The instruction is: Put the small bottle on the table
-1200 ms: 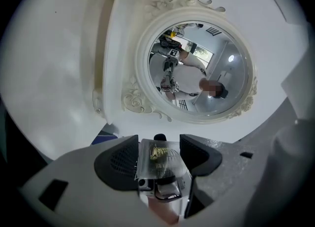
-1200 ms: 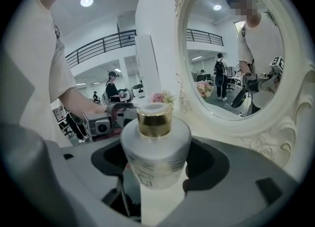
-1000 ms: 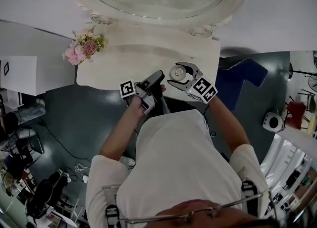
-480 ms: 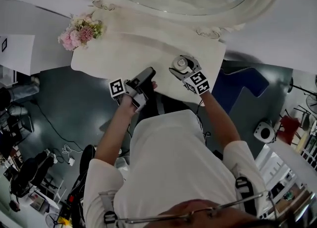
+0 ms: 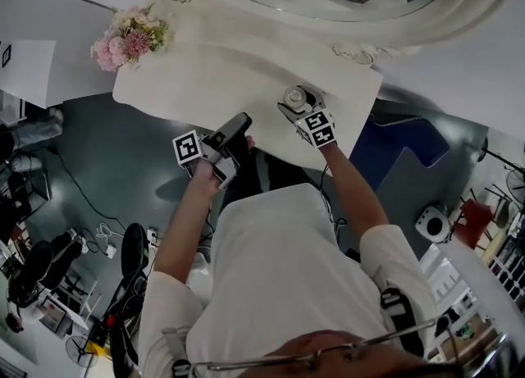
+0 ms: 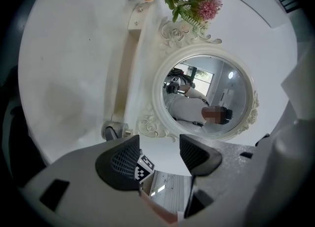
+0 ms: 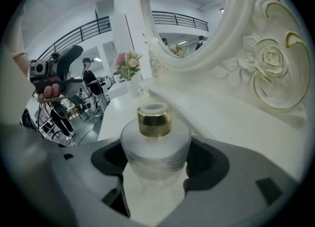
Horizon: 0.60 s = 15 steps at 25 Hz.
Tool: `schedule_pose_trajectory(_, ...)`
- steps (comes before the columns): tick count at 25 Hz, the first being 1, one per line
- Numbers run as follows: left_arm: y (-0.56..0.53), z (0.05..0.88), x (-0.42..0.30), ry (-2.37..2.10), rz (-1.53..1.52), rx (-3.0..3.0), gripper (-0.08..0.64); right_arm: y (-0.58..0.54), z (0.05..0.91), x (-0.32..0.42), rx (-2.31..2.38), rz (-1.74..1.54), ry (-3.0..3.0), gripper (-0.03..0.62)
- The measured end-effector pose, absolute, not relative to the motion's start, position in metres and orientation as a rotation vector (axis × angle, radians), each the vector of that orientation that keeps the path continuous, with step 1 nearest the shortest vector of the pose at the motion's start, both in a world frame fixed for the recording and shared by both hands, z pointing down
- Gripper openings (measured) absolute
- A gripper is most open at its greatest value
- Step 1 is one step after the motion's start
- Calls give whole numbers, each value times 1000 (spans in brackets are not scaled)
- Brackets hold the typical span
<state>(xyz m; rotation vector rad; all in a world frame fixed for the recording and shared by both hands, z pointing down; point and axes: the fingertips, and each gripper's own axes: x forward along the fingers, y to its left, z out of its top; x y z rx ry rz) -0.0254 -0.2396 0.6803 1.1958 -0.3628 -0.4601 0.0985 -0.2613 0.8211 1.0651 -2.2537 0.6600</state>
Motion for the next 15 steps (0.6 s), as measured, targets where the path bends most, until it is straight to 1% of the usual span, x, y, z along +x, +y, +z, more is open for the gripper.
schedule_pose_trajectory(15, -226, 692, -15, -398, -485, 1157, 255, -268, 874, 102, 1076, 667, -2197, 344)
